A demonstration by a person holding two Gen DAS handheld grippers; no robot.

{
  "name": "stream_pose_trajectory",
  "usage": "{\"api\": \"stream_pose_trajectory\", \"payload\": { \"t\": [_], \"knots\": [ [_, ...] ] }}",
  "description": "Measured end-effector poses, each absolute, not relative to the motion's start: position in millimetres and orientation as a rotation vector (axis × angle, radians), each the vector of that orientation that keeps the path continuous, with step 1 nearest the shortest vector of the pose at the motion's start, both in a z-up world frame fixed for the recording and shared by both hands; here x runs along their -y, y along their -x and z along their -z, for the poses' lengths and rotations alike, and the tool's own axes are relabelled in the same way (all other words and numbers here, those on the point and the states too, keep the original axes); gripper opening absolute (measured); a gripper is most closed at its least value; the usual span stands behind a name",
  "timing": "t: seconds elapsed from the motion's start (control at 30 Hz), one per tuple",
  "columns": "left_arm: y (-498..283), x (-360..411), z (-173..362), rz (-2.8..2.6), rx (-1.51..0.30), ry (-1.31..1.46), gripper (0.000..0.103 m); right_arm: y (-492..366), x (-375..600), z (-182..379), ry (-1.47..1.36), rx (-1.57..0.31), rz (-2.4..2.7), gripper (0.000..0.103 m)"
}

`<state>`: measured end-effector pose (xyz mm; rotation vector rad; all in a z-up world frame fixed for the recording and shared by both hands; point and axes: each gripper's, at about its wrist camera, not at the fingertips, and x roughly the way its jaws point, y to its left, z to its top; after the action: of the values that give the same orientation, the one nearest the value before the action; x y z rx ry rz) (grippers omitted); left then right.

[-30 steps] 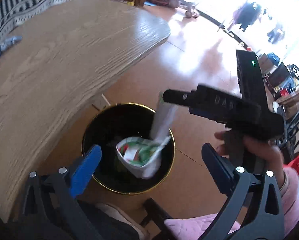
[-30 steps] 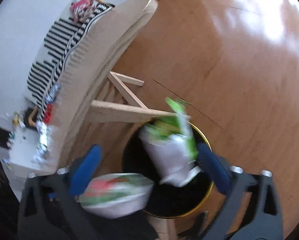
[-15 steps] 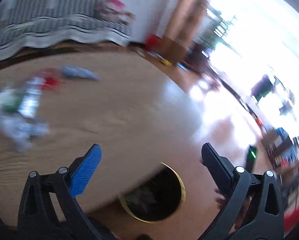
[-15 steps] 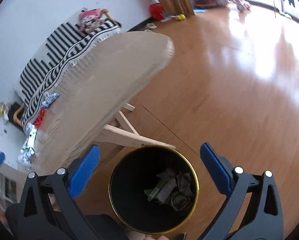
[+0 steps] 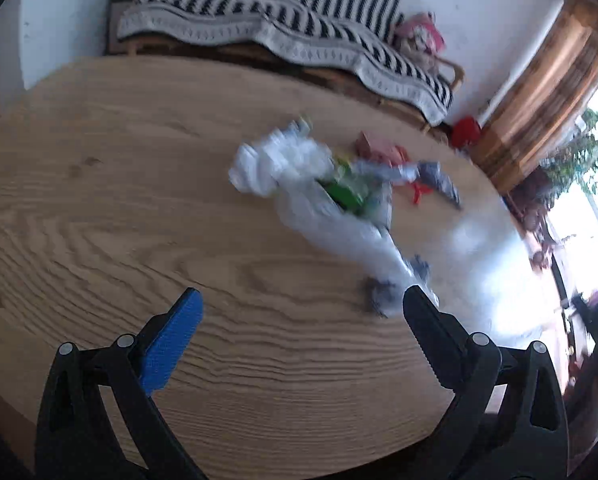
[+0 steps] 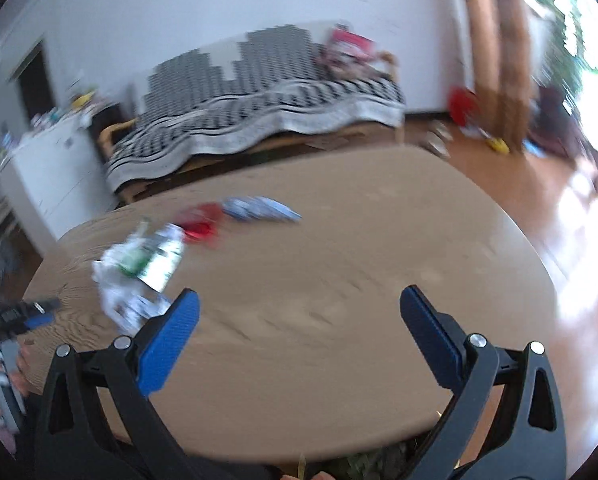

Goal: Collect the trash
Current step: 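Grasp the crumpled blue-white cloth with the right gripper while the left gripper grasps the clear plastic bag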

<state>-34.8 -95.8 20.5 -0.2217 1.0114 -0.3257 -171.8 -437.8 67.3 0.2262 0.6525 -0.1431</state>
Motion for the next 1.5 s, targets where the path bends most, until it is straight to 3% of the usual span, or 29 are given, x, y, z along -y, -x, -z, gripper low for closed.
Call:
{"api": "stream_pose_trajectory", "payload": {
  "t": [0.33, 0.53, 0.77, 1.07, 1.23, 1.5],
  "knots": [
    [-15, 160, 20, 0.360, -1.032, -0.013, 0.097, 57, 341, -43, -0.172, -0.765, 0.031, 0.097],
    [-20, 110, 29, 0.295, -1.027, 0.003, 0.097, 48, 331, 2, -0.131, -0.868, 0.021, 0.097],
    [-30, 66, 26, 0.250, -1.033, 0.076, 0.097, 46, 311, 7, -0.069, -0.875, -0.094, 0.097],
    [-34, 81, 31, 0.298, -1.052, 0.085, 0.097, 48, 252, 25, 0.169, -0.943, -0.237, 0.097],
    [-32, 99, 36, 0.287, -1.037, -0.039, 0.097, 40, 245, 44, 0.229, -1.002, -0.229, 0.097],
    [-29, 101, 44, 0.212, -0.998, -0.154, 0.098, 32, 257, 59, 0.117, -1.018, -0.257, 0.098]
  ]
}}
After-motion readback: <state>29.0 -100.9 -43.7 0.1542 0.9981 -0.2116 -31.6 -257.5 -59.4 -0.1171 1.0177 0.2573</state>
